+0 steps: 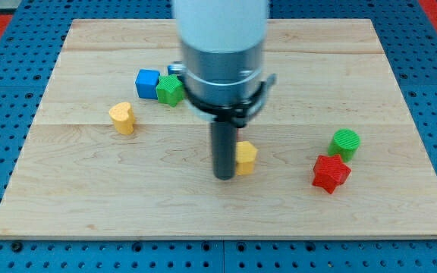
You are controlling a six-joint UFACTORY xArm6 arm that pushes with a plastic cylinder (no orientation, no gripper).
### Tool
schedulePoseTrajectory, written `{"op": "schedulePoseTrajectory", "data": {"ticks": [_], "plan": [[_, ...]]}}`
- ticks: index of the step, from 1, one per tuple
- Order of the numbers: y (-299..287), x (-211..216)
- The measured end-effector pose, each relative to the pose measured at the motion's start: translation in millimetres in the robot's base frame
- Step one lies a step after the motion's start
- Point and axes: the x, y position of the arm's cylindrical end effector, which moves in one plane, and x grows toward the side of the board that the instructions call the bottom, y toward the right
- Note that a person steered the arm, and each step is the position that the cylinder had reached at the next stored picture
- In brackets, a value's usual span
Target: Move the red circle into the yellow hexagon
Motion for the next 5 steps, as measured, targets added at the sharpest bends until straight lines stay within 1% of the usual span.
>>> {"op": "schedulePoseTrajectory", "data": {"ticks": [1,2,3,5], "plan": [[10.1,0.1],[-7.1,0.5],[-48.3,-0.8],[-51.4,-101.5]]}}
